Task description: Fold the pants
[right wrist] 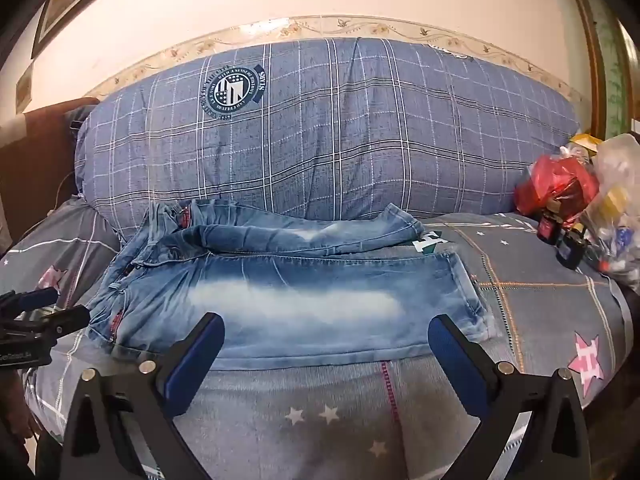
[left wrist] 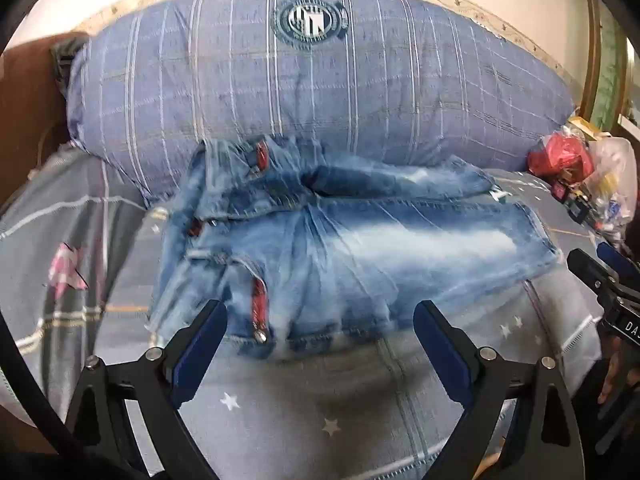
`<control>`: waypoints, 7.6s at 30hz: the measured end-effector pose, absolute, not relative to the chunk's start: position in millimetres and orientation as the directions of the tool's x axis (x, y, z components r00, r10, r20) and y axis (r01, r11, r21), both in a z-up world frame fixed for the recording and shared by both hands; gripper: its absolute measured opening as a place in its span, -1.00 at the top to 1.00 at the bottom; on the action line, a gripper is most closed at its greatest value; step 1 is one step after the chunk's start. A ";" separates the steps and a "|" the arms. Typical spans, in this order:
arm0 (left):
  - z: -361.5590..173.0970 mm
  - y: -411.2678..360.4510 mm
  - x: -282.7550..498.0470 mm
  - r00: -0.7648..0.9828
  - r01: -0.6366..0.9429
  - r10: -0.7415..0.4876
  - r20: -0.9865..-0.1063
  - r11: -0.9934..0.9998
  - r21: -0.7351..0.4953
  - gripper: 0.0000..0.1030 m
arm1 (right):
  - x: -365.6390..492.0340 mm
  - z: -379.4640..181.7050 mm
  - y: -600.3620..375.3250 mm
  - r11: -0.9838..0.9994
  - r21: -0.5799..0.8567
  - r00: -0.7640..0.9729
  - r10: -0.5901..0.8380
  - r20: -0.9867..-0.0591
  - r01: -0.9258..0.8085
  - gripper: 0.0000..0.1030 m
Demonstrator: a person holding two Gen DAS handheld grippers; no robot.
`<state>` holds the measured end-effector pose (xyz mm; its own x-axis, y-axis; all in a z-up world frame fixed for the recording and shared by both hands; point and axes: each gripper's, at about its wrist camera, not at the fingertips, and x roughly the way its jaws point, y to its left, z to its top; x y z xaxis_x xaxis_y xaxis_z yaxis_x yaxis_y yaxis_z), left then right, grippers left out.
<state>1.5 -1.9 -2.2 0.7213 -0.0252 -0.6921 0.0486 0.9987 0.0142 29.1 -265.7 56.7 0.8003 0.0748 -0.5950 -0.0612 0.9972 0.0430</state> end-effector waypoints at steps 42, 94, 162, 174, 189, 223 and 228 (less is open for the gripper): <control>-14.4 38.4 0.2 0.666 -0.019 -0.006 -0.746 0.999 -0.026 -0.83 | 26.8 58.6 -231.5 0.997 0.011 0.724 0.066 -0.687 -0.080 -1.00; -27.4 43.6 22.6 0.643 -0.047 0.024 -0.765 0.999 -0.009 -0.83 | 52.4 34.9 -213.0 0.991 0.011 0.684 0.101 -0.722 -0.134 -1.00; -41.0 161.7 363.4 0.569 -0.167 -0.085 -0.818 0.962 -0.216 0.68 | 446.0 -39.6 -380.3 0.986 0.152 0.537 0.090 -0.839 0.072 0.95; 4.6 152.5 330.1 0.591 -0.106 -0.166 -0.789 0.954 -0.279 0.68 | 433.4 -56.8 -388.4 0.977 0.190 0.396 0.139 -0.908 0.094 -0.17; -34.0 140.0 361.1 0.590 -0.143 -0.162 -0.791 0.943 -0.301 0.68 | 508.6 -133.5 -378.8 0.985 0.133 0.376 0.082 -0.923 0.111 0.94; -61.5 166.4 101.8 0.508 0.008 -0.431 -0.746 0.868 -0.496 0.39 | 160.6 -53.5 -463.8 0.946 0.314 0.518 0.228 -0.824 0.083 0.86; -59.5 171.2 76.4 0.479 0.013 -0.332 -0.813 0.928 -0.371 0.28 | 145.9 -48.8 -460.8 0.977 0.180 0.479 0.106 -0.872 0.112 -0.48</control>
<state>76.4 171.2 -59.5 0.4789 -0.3316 -0.8128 0.0128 0.9285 -0.3712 145.9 -460.8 -48.8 0.4787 0.1060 -0.8715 0.1119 0.9772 0.1803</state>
